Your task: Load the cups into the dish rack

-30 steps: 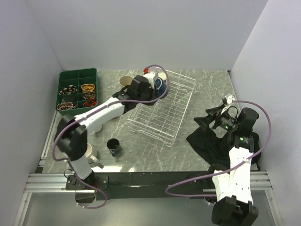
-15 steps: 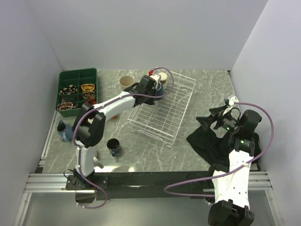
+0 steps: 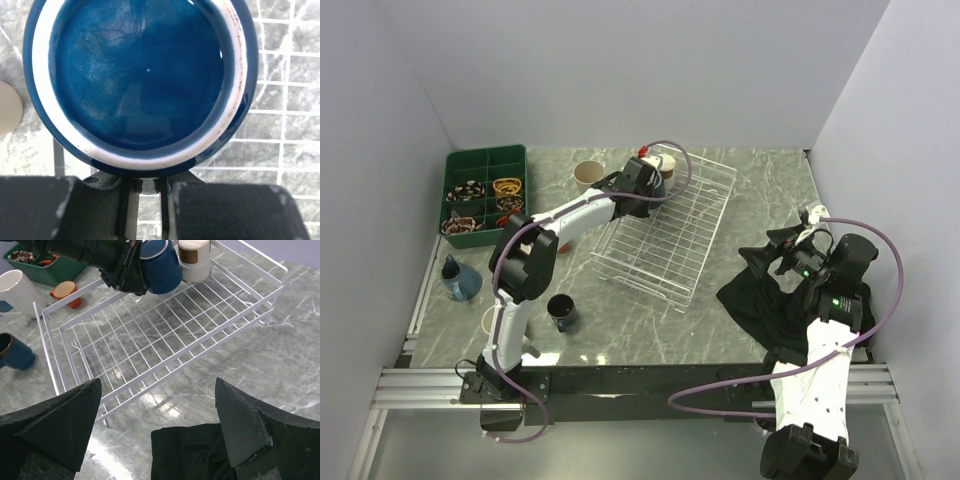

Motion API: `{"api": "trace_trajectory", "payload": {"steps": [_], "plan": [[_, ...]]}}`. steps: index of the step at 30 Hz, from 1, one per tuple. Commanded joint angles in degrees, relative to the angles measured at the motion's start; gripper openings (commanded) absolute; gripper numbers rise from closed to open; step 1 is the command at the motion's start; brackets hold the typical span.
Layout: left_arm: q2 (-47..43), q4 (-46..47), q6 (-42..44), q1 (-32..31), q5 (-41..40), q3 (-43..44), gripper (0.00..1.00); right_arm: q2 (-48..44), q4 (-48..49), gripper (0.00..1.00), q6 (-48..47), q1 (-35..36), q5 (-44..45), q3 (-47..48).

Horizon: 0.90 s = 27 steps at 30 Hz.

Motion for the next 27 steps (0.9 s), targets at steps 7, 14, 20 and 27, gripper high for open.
{"api": "trace_trajectory", "payload": {"steps": [7,14,20,27], "plan": [[3.02,2.01,-0.37,0.52,-2.12,8.87,0.08,-0.55,0.82,1.0,-0.58,-1.1,-0.13,1.48],[4.52,1.13,-1.78,0.61,-2.65,10.73,0.22,-0.55,0.91,1.0,-0.58,-1.28,-0.13,1.48],[2.77,2.36,-2.66,0.61,-0.45,8.36,0.58,-0.38,0.82,1.0,-0.66,-1.45,-0.13,1.57],[-0.05,2.98,-4.06,0.61,3.76,6.77,0.66,-0.38,0.73,1.0,-0.66,-1.45,0.04,1.57]]}}
